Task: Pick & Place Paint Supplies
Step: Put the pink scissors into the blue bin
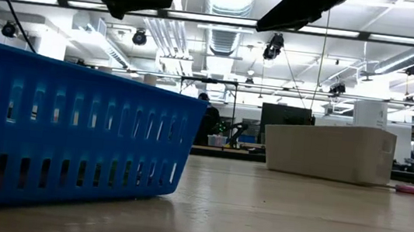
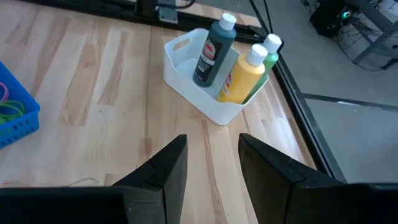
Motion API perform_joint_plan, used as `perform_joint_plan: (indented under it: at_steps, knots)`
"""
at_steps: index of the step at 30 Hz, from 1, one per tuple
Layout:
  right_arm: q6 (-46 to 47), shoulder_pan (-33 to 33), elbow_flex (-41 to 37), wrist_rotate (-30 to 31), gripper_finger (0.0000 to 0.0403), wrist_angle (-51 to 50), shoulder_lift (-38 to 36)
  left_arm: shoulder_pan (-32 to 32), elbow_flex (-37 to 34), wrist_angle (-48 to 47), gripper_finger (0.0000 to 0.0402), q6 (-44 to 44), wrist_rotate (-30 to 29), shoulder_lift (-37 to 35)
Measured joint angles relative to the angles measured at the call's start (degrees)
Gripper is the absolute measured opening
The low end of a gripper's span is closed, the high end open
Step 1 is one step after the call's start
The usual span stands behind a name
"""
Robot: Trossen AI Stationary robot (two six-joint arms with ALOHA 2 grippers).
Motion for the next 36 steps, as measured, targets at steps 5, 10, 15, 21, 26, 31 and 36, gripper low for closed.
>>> perform_joint_plan:
  at_steps: [5,10,15,21,26,31,36]
  knots:
    - [0.97,0.2,-0.01,-0.05,0.0143,0.68,0.0,0.0,0.09,-0.38,0.0113,4.33,0.0,-0.02]
    - [14.38,0.26,-0.01,-0.1,0.0143,0.55,0.0,0.0,0.06,-0.51,0.0113,4.61,-0.02,-0.02]
    - [22.54,0.14,-0.01,0.15,0.0143,1.59,0.0,0.02,0.28,-0.49,0.0113,4.61,-0.02,-0.02]
    - [17.83,0.17,4.34,-2.46,0.0143,-20.57,-0.83,0.02,0.02,-0.9,0.0113,4.54,-0.02,-0.02]
    - [25.26,0.08,10.5,-2.46,0.0143,-42.26,0.91,0.04,0.02,-0.86,0.0113,4.39,-0.02,-0.02]
    - [28.39,0.25,13.73,-5.96,0.0143,-54.43,2.88,0.07,0.02,-0.91,0.0113,4.39,-0.02,-0.02]
    - [32.83,0.51,14.65,-10.66,0.0143,-62.36,5.33,0.07,0.0,-1.16,0.0113,4.39,-0.02,-0.02]
